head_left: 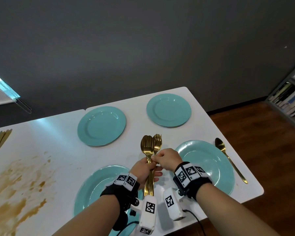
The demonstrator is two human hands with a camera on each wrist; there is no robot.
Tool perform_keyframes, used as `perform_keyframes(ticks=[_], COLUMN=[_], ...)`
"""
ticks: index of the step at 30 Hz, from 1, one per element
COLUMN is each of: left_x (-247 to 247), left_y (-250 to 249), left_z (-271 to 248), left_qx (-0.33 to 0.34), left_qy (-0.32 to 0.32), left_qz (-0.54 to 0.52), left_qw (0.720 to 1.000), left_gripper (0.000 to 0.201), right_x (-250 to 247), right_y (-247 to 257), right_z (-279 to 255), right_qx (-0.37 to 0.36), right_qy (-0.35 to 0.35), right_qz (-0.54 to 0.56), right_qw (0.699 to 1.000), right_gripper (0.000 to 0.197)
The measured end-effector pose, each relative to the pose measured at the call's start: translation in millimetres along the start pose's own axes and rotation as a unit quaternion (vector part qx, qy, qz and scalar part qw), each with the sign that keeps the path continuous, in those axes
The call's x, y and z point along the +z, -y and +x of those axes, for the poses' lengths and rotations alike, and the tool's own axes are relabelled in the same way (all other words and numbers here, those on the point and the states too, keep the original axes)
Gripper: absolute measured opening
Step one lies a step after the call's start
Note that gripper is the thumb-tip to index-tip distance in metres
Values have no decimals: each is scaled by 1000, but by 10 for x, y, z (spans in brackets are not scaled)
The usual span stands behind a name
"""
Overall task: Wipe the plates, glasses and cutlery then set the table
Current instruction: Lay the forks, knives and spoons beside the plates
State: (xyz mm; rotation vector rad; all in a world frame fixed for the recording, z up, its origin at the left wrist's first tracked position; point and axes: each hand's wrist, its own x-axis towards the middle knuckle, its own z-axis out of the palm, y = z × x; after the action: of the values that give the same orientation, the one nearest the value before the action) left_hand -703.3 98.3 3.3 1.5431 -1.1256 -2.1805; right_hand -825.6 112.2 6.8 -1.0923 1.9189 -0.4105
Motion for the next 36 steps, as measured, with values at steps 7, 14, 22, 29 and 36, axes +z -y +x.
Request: perform_keyframes(ticks=[7, 14, 22, 29, 36], left_x=[-156, -349, -649, -745, -749], left_y=[81, 147, 80, 140, 183], left_z=[-85, -80, -74, -113, -178], left_qx=[-21, -25, -24, -19, -21], left_qy=[6, -74, -117, -121, -123], left_qz=[-4, 12, -3, -2, -8], left_qw=[1000, 997, 993, 992, 992], left_gripper=[17, 12, 17, 16, 19], right_x=[173, 200, 273, 366, 416], right_y=[33, 19, -259, -370, -410], right_z=[-72, -194, -204, -207, -215], right_qx=[32, 81, 124, 155, 144], right_qy=[1, -30, -13, -16, -29], right_qz=[22, 89, -151, -175, -214], right_qw=[999, 992, 981, 972, 966], right_gripper=[29, 24, 30, 30, 31])
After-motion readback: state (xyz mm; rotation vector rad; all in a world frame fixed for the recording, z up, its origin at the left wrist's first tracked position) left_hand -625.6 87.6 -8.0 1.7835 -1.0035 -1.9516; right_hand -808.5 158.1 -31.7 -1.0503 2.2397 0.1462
